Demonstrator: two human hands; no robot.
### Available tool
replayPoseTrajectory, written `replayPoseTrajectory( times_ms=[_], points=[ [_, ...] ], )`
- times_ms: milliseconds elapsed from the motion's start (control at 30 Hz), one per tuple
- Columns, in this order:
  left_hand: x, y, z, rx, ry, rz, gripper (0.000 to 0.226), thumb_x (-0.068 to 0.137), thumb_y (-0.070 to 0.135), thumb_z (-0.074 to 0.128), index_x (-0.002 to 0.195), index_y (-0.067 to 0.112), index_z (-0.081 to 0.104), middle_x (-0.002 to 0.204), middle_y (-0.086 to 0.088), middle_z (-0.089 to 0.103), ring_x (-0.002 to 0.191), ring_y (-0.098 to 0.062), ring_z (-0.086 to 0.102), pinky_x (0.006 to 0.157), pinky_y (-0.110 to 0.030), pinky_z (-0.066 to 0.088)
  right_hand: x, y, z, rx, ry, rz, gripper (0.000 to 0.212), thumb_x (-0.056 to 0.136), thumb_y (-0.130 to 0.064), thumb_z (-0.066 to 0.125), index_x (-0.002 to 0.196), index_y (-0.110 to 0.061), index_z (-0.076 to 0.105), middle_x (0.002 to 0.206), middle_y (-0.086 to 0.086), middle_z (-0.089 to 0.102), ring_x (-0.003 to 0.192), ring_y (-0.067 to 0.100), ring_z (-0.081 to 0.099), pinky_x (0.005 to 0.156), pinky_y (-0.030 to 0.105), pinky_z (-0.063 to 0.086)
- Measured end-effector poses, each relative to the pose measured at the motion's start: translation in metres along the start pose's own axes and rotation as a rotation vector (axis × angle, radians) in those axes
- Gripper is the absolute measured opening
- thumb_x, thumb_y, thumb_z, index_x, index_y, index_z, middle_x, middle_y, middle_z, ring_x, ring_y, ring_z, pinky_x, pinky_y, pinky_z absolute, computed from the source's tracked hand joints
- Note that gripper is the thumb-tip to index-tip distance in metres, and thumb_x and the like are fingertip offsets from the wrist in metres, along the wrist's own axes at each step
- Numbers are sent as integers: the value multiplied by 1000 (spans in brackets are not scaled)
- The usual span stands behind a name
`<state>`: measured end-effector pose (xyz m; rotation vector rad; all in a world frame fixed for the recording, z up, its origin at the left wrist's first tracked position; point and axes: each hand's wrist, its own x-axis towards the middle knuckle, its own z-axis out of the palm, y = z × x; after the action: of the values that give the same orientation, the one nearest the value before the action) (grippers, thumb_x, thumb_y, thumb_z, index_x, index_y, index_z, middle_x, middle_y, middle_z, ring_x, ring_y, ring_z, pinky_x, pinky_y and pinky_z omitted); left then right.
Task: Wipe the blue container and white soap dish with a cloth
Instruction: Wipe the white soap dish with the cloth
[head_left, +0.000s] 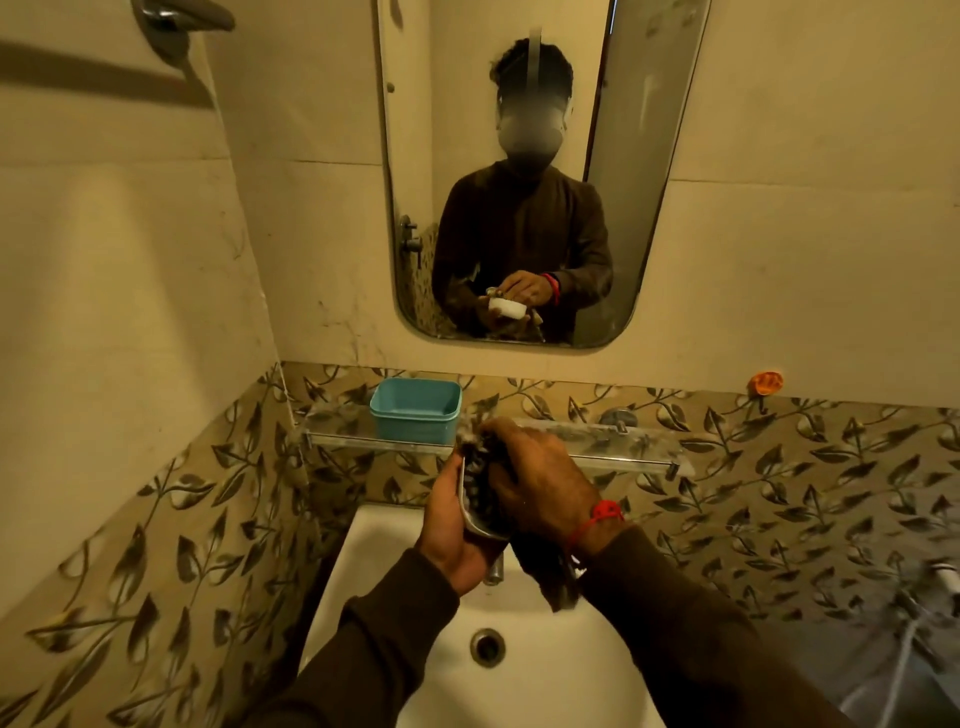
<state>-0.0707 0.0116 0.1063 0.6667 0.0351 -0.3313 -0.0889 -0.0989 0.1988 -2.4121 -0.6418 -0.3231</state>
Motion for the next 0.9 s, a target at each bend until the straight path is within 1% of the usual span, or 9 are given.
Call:
replayPoseTrajectory(
  times_ms=[100,167,267,333,433,533,700,767,900],
  points=[
    [0,8,-11,-9,-10,-23,68,98,62,43,137,9,64,137,-26,64,124,-41,64,92,-51,59,-8,-5,-3,-31,-201,-83,37,93,-11,52,129,-17,55,126,11,61,117,27,55,103,36,44],
    [1,13,-11,13,-22,-53,73,95,65,46,138,8,63,137,-27,64,123,-42,65,94,-52,58,-11,-6,-5,-8,-274,-115,34,94,-9,54,128,-11,58,125,16,62,117,32,55,102,39,43],
    [1,14,0,-22,-48,-46,73,95,65,49,138,8,63,140,-28,62,128,-43,61,107,-57,49,-5,-3,-13,-17,-228,-156,30,92,-7,56,121,-6,63,116,17,64,108,31,57,96,35,44],
    [4,16,7,-51,-53,4,67,98,62,47,134,10,67,136,-26,65,124,-41,64,103,-56,52,-2,-3,-16,-112,-136,-205,31,92,-15,59,122,-14,63,119,10,62,108,25,57,95,31,46],
    [4,17,16,-53,-83,28,58,101,58,44,132,15,69,129,-22,70,117,-38,69,93,-53,58,5,-1,-24,-253,-24,-214,31,91,-19,59,122,-17,62,119,10,56,105,27,55,87,39,51],
    [3,6,22,-11,-112,14,57,101,57,43,136,19,66,137,-21,66,123,-38,66,107,-55,50,20,-1,-36,-381,67,-112,33,89,-17,58,121,-14,56,115,12,55,98,35,55,82,45,48],
    [4,13,30,32,-107,75,57,102,59,41,133,20,68,134,-19,68,118,-35,69,87,-47,60,21,-11,-33,-459,165,-7,33,89,-15,53,121,-10,51,115,13,55,97,36,54,86,41,39],
    [3,15,33,54,-118,82,58,102,59,41,134,18,68,134,-21,68,118,-36,69,86,-46,60,19,-14,-35,-503,143,49,33,90,-16,51,122,-11,51,115,12,55,99,35,55,88,42,40],
    [-1,5,32,47,-107,84,58,103,59,39,140,20,62,134,-21,68,120,-36,68,87,-46,60,19,-15,-44,-548,-46,141,26,89,-17,53,114,-12,57,114,13,58,101,35,57,87,46,47]
  ],
)
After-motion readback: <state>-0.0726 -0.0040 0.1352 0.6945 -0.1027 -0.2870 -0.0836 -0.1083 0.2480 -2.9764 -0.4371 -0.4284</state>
